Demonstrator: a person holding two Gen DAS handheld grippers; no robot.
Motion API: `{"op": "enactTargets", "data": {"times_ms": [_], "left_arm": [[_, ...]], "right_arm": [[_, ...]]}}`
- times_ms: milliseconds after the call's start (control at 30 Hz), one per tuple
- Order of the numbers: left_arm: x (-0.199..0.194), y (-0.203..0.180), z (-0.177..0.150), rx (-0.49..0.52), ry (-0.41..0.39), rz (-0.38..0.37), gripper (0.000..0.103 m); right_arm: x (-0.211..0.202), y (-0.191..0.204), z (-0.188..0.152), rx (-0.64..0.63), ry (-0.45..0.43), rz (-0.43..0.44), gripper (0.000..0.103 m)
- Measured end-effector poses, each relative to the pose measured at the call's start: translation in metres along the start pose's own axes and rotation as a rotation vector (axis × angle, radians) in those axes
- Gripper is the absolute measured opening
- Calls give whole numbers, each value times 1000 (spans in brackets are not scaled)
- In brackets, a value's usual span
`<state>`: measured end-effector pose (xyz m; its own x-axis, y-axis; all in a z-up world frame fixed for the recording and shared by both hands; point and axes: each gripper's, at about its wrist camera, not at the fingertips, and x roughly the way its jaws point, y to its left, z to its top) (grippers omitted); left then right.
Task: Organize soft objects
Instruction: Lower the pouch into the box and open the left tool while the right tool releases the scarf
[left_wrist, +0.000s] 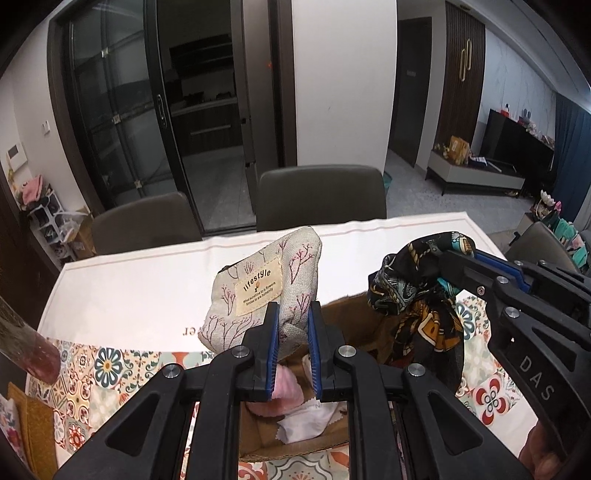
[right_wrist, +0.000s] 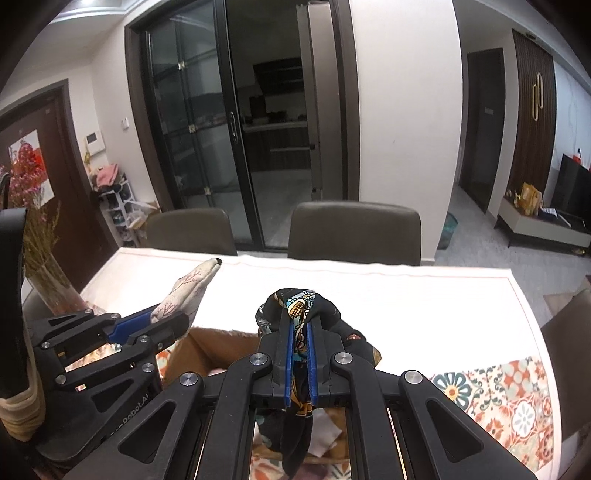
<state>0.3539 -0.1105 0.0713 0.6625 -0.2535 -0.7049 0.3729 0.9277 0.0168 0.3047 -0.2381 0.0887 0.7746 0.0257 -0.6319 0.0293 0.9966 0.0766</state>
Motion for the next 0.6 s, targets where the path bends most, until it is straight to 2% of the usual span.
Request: {"op": "enactTargets", "data": {"times_ms": [200, 300, 333, 367, 433, 500, 600], "left_arm": [[12, -1, -9, -4, 36, 12, 19], [10, -2, -12, -1, 38, 25, 41], [9, -3, -12, 0, 39, 29, 53], [8, -4, -13, 0, 38, 30, 59], [4, -6, -14, 5, 29, 45, 62], [2, -6, -13, 12, 22, 61, 66], [-1, -5, -14, 8, 21, 80, 68]], "right_arm": [[10, -1, -4, -1, 38, 0, 9], [12, -2, -4, 3, 50, -3, 14], [13, -2, -5, 2, 53, -9, 16], [13, -1, -4, 2, 55, -9, 20], [12, -1, -5, 8, 59, -5, 35], [11, -3, -6, 19, 55, -6, 61], [8, -5, -7, 28, 45, -18, 69]]}}
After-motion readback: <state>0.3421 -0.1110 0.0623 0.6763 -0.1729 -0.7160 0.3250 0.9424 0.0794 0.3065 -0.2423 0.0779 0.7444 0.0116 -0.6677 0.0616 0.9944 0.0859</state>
